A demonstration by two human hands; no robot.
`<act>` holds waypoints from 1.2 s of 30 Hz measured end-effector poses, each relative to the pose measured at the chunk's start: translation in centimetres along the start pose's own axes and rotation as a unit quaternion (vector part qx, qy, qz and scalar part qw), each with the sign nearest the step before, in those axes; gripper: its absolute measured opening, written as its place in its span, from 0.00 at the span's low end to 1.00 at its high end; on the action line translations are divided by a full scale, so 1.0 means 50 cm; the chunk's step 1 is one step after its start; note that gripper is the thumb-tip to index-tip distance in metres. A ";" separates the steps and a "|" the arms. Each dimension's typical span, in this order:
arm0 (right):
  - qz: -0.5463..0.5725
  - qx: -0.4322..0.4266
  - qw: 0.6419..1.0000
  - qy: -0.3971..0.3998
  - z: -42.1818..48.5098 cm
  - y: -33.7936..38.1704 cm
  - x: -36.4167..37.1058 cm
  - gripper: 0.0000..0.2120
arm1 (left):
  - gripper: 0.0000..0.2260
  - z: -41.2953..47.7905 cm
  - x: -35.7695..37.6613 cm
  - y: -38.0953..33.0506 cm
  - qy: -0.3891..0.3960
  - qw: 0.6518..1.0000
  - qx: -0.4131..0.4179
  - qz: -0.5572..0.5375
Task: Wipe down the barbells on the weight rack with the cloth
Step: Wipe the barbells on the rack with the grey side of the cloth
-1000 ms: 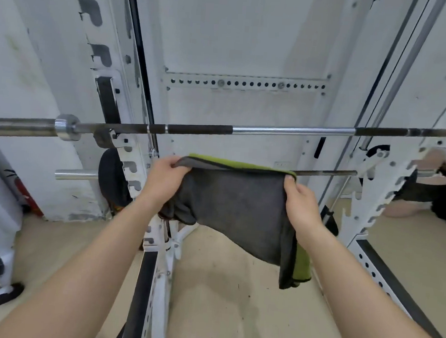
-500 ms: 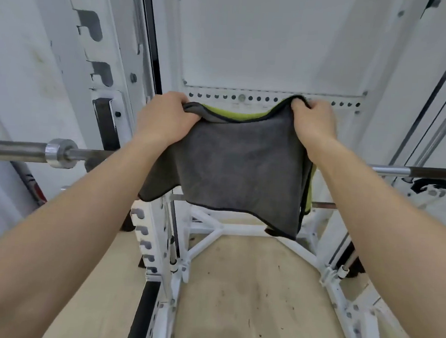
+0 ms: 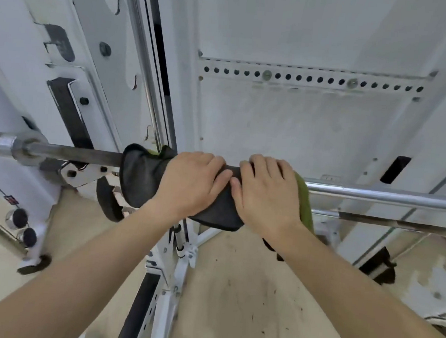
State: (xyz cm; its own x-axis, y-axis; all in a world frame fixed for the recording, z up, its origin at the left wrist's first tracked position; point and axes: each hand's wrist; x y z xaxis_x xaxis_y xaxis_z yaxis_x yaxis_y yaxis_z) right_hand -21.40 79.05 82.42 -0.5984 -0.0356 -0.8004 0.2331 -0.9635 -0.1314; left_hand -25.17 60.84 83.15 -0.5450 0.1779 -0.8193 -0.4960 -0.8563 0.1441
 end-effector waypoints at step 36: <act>-0.022 -0.082 0.996 -0.029 0.082 0.044 0.050 0.15 | 0.30 -0.034 0.002 0.136 -0.040 0.995 0.044 0.074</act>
State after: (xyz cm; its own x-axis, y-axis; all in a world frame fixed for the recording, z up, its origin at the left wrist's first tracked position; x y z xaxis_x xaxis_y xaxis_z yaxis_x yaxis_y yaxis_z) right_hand -25.53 75.75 82.50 -0.6533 -0.0153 -0.7569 0.3259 -0.9081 -0.2630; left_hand -27.44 54.22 83.09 -0.6667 0.0932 -0.7395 -0.4615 -0.8307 0.3113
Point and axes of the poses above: each hand's wrist, its own z-axis towards the middle knuckle, its own x-axis out of the palm, y = z × x, and after that the axes turned 2 degrees about z, right-handed
